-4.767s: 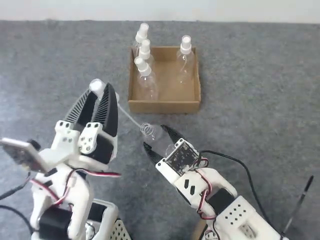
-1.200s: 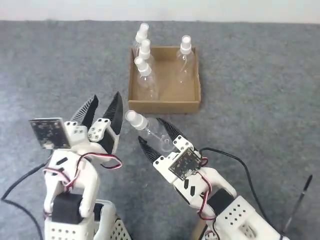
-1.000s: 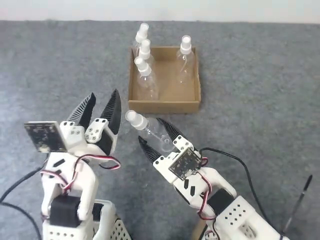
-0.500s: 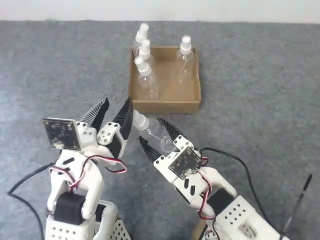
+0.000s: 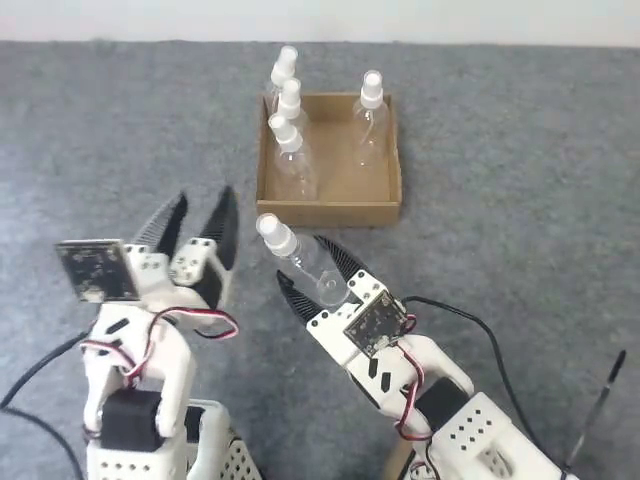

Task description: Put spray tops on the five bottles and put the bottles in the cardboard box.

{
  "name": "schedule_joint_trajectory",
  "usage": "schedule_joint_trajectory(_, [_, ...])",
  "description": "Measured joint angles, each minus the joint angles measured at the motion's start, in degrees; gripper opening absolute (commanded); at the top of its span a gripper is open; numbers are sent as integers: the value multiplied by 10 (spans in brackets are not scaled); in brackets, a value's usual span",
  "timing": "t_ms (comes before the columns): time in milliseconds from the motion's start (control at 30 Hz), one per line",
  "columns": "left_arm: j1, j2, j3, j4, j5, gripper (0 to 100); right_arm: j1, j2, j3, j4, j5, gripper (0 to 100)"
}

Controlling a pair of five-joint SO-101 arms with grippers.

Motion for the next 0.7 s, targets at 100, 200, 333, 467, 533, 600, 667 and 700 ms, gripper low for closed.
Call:
schedule_joint_trajectory(100, [-13, 0, 0, 0, 12, 182, -1, 0, 0, 0, 0, 63])
schedule_joint_trajectory(200, [0, 0, 6, 0, 15, 181, -1, 0, 0, 0, -1, 61])
schedule_joint_trajectory(333, [35, 6, 30, 0, 15, 181, -1, 0, -1, 0, -1, 59])
schedule_joint_trajectory(467, [69, 5, 52, 0, 15, 181, -1, 0, -2, 0, -1, 59])
schedule_joint_trajectory(533, [86, 5, 60, 0, 16, 181, -1, 0, -2, 0, -1, 59])
schedule_joint_trajectory(600, [104, 0, 66, 0, 11, 181, 2, 0, -2, 0, -2, 59])
schedule_joint_trajectory(667, [123, 0, 72, 0, -9, 181, 3, 0, -2, 0, -3, 59])
schedule_joint_trajectory(700, [131, 0, 76, 0, -19, 180, 4, 0, -2, 0, -3, 59])
